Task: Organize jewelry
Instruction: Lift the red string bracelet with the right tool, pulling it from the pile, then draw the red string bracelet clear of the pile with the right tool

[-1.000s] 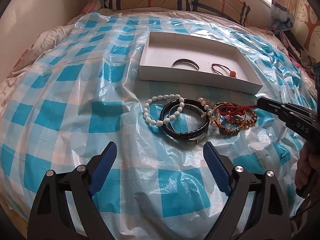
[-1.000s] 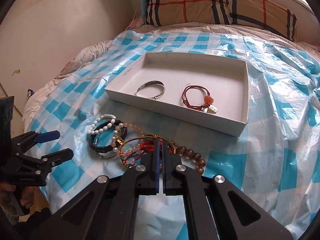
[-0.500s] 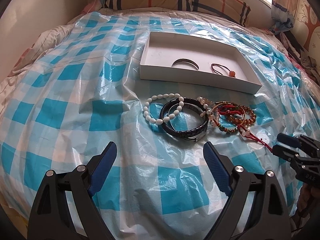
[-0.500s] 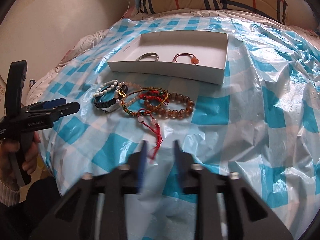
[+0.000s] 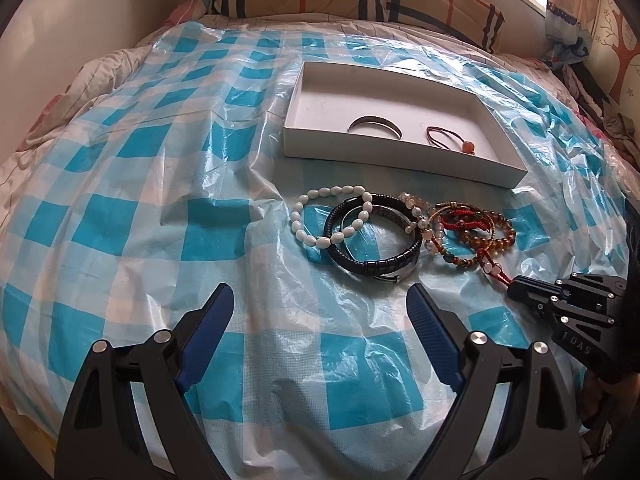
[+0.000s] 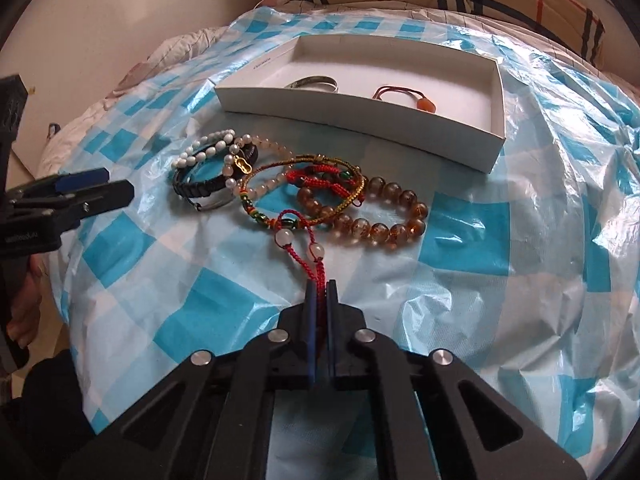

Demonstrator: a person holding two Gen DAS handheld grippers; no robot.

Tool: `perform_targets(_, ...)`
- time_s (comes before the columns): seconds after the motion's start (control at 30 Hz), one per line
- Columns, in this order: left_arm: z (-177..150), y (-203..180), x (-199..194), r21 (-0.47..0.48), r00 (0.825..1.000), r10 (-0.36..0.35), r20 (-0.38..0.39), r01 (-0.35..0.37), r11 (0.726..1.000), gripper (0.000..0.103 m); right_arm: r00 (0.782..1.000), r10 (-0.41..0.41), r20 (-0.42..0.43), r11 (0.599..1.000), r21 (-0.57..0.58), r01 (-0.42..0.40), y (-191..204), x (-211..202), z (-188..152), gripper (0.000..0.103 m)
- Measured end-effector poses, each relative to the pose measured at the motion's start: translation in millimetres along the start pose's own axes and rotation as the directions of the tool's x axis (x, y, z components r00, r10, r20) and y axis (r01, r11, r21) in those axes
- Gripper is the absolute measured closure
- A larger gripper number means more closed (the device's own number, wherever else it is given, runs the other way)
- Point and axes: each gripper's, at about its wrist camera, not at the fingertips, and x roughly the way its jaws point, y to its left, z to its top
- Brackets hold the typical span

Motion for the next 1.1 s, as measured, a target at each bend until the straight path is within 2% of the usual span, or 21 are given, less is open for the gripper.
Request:
perform_targets(0.23, -2.2, -4.5, 0.9, 0.01, 1.0, -0.008, -0.003, 0.008, 1.0, 0.019, 0.998, 0.015, 0.067, 0.998, 0.067, -0.019, -8.6, -22.6, 0.2, 0.098)
perform_targets(0.6, -2.6, -4.4, 0.6, 0.007, 1.0, -0.008, -0.004, 0.008, 1.0, 0.019, 0.999, 0.021, 0.036, 0.995, 0.099, -0.024, -14.8, -12.4, -8.9, 0.098)
perform_targets(0.9, -2.7, -6.1, -0.5, 0.01, 1.0, -0.01, -0.004, 0.01, 1.0, 0.019, 1.0, -0.012, 0.009, 0.997, 0.07, 0.011, -10.5, -2.0, -13.1, 0.086)
perform_targets(1.0, -2.6, -6.1, -0.6, 0.01, 1.0, -0.01, -0.003, 0.01, 1.0, 0.019, 1.0, -0.006, 0.008, 0.998, 0.057, 0.006, -7.2, -0.9, -13.0, 0.077)
perform_targets(1.1, -2.6, -6.0, -0.5, 0.011, 1.0, -0.009, -0.005, 0.009, 1.0, 0.019, 1.0, -0.023, 0.008, 0.999, 0.041, 0.022, -4.4, 0.1, -13.7, 0.077)
